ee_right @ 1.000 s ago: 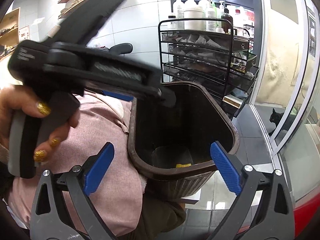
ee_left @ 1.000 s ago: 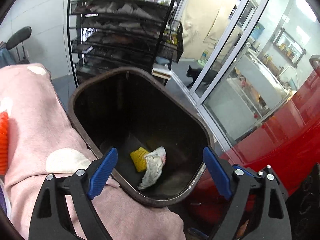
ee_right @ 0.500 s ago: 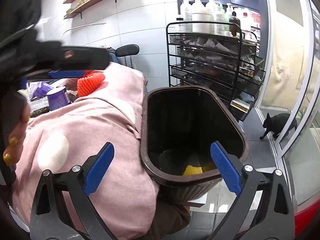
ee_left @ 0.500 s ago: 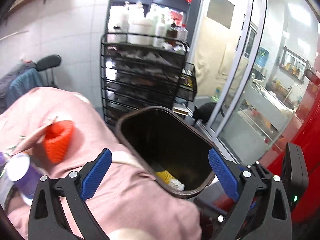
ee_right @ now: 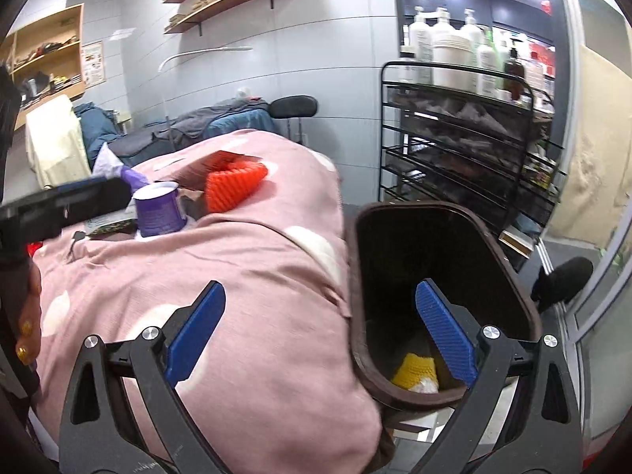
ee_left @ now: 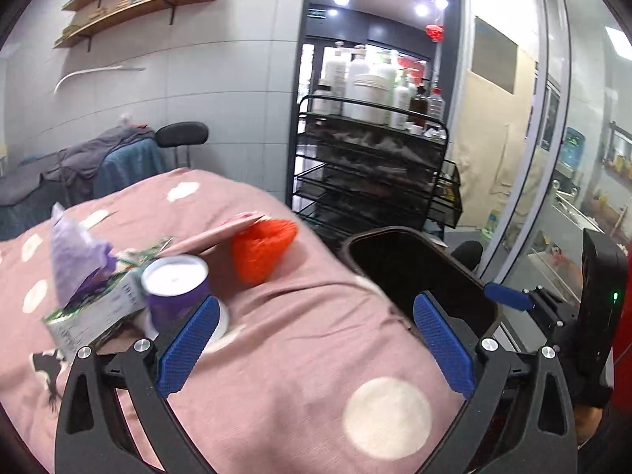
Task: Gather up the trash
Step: 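Move both tools back over the bed toward the remaining trash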
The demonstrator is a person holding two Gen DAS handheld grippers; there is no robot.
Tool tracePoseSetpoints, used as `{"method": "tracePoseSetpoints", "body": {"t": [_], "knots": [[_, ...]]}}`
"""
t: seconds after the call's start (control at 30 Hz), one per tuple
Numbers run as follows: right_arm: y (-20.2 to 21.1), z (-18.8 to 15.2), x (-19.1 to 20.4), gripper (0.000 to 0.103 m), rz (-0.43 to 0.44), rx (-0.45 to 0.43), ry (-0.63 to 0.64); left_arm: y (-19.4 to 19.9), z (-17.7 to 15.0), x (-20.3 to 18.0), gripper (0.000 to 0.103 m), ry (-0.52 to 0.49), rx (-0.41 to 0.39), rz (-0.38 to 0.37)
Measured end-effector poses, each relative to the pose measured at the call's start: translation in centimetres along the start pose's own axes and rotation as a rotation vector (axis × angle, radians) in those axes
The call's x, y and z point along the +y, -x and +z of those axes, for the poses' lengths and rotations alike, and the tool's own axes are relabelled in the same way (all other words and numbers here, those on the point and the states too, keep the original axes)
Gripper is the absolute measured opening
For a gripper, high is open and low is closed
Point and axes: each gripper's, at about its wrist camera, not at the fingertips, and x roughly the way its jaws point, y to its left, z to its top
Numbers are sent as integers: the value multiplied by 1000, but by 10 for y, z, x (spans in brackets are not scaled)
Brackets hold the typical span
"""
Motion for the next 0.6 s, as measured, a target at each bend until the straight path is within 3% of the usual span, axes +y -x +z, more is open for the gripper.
{"method": "tracePoseSetpoints", "body": {"t": [0.33,0.6], "knots": [[-20,26,48,96,101,13,88,26,-24,65,98,84,17,149],[-47,49,74,96,177,42,92,27,-15,114,98,122,29,253]]}}
